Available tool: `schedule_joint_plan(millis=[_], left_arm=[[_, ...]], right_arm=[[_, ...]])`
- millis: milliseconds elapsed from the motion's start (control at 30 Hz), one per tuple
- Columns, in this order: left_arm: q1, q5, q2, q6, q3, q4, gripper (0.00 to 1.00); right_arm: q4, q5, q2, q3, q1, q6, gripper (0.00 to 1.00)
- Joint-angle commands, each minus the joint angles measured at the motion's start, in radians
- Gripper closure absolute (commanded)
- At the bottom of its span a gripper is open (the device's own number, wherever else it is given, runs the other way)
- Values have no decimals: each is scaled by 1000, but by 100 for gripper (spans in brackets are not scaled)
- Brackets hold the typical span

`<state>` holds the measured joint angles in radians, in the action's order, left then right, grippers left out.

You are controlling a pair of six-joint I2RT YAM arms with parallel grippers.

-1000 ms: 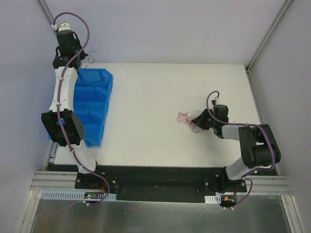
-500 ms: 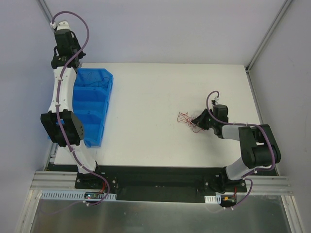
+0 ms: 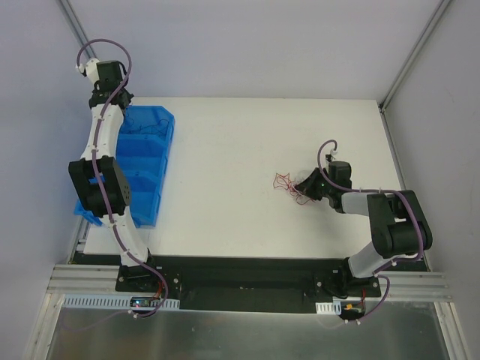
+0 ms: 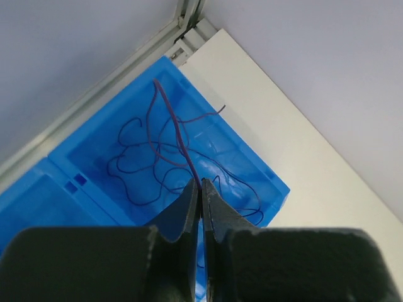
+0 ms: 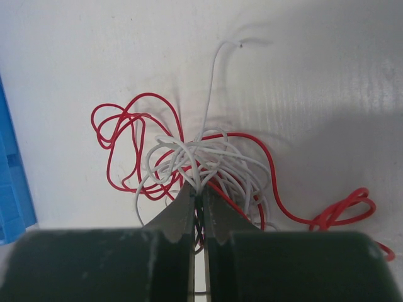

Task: Untangle the cables

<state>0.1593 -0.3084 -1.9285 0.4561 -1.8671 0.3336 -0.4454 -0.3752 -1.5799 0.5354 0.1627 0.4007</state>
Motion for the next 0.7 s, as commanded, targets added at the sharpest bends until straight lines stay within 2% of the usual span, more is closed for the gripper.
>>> schedule_joint_plan(millis=[0,100,267,333,567,667], left_arm=[[13,-113,-7,228,20,64,100],[14,-139,-10,312,57,77,100],[14,-182,-46,424,34,162,100],[14,-224,-15,478,87,166,100],[16,-264,89,576,207,179,100],[16,-229,111,555,191,179,100]], right_arm=[[14,-2,-22,14,11,-13,99],[14,1,-31,17,11,-13,99],[14,-10,-40,21,17,-13,99],[14,-1,-38,21,17,-11,100],[16,-13,-48,28,18,-7,99],[16,-27,-46,31,20,-7,99]])
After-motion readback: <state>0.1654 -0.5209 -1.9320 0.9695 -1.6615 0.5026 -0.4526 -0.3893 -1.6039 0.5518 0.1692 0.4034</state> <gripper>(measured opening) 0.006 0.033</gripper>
